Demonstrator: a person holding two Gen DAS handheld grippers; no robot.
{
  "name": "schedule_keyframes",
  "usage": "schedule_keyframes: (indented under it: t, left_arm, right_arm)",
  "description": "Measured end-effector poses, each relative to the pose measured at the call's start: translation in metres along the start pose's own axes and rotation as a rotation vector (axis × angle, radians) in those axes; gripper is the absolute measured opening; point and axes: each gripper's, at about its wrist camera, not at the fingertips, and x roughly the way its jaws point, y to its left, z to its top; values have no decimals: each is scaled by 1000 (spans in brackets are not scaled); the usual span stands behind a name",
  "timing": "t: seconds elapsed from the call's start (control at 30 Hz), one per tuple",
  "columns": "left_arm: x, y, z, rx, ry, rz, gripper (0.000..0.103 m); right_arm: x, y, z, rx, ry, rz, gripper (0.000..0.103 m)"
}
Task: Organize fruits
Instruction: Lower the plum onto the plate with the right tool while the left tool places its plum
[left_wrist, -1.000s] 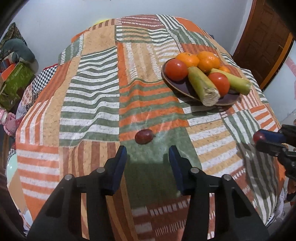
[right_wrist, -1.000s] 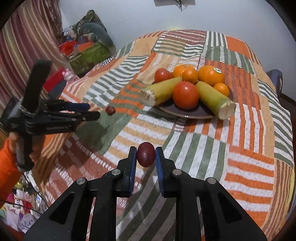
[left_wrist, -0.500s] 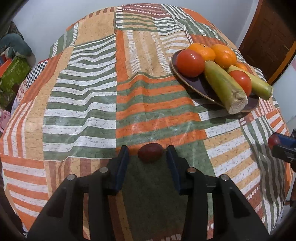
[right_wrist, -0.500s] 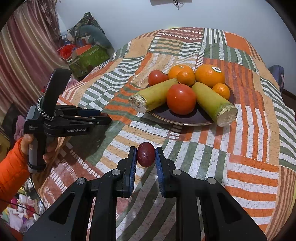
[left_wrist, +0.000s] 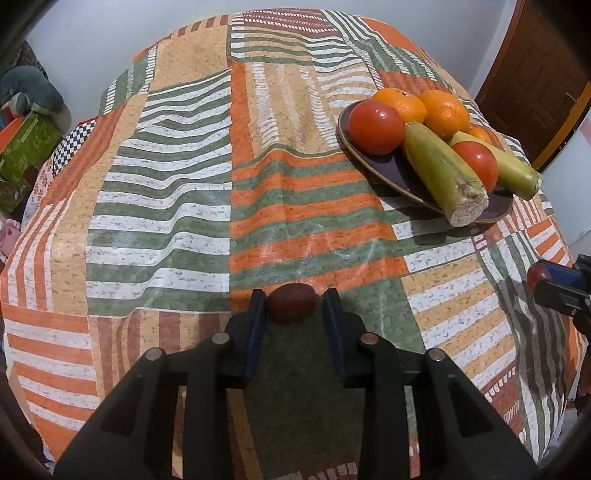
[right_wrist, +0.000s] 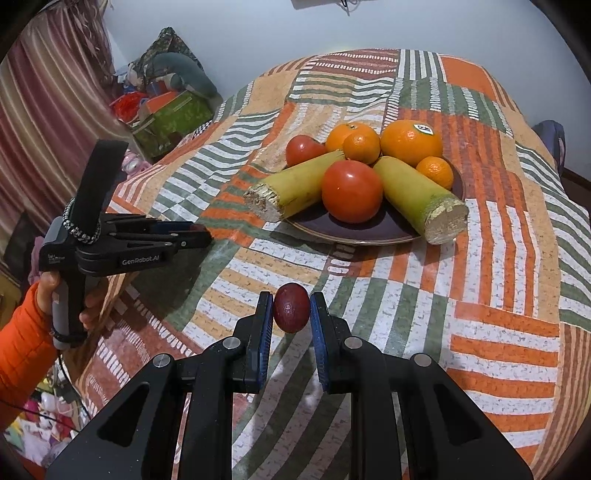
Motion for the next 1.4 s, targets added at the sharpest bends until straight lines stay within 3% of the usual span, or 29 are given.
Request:
schedule_keyframes:
  t: [0.33, 0.83, 1.4]
  left_arm:
    - [-36, -15, 16, 21, -77, -23, 32]
    - [-75, -78, 61, 126, -192, -88, 32]
    - [-49, -99, 106, 128, -202, -101, 32]
  right_arm:
    - [-21, -7, 13, -5, -60, -37, 19]
    - [-47, -28, 50, -15, -172, -91, 19]
    - [-24, -56, 88, -7, -196, -129, 19]
